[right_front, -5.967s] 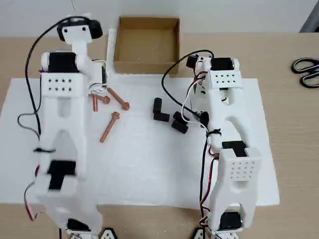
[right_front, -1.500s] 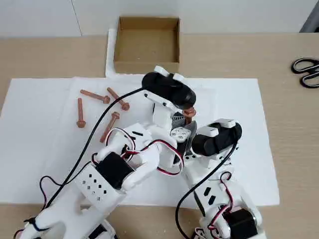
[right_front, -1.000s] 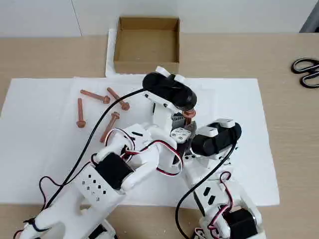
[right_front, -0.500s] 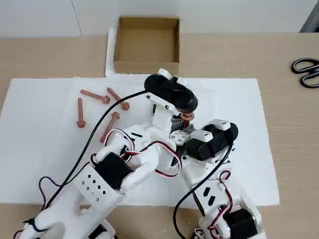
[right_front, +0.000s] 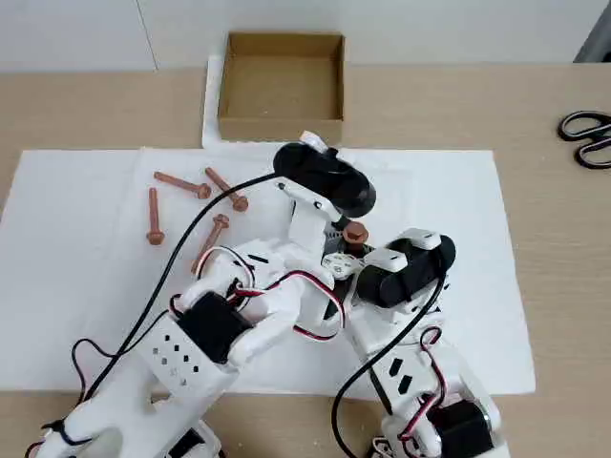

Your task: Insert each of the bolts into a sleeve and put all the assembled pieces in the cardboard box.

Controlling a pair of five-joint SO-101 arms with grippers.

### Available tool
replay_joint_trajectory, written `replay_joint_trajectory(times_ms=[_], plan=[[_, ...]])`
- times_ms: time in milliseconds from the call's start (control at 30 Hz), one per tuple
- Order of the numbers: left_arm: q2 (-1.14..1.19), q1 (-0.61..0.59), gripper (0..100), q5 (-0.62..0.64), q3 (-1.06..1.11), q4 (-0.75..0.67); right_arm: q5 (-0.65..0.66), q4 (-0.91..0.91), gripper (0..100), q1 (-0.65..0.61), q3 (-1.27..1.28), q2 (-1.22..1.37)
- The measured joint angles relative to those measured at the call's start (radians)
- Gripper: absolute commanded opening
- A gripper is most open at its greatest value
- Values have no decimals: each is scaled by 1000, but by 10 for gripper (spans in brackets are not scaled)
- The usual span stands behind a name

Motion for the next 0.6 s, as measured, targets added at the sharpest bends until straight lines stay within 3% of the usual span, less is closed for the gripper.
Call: replay_joint_trajectory(times_ms=[600], plan=[[-89, -149, 188, -15, -209, 344, 0, -2, 5, 6, 0, 0]])
